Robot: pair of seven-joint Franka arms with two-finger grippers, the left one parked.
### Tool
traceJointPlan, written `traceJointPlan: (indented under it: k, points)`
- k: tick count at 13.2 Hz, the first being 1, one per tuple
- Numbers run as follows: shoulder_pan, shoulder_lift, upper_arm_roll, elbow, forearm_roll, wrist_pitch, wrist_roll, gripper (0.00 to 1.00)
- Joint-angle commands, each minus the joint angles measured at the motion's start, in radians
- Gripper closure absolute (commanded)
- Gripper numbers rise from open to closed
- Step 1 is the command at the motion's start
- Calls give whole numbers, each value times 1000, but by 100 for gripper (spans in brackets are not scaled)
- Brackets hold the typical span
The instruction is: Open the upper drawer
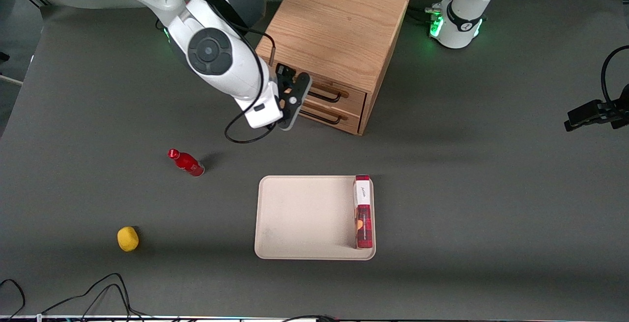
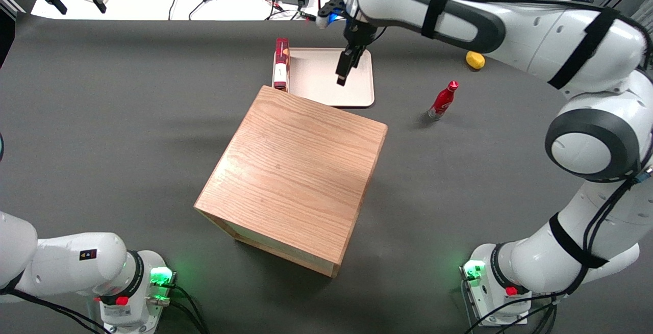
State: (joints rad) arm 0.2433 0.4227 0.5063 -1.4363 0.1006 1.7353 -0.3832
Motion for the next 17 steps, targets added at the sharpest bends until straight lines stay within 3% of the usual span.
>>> traceJointPlan:
  k: [1, 17]
  points:
    - [34, 25, -3, 28, 4, 27, 21, 0]
    - [70, 70, -5, -13, -2, 47, 23, 0]
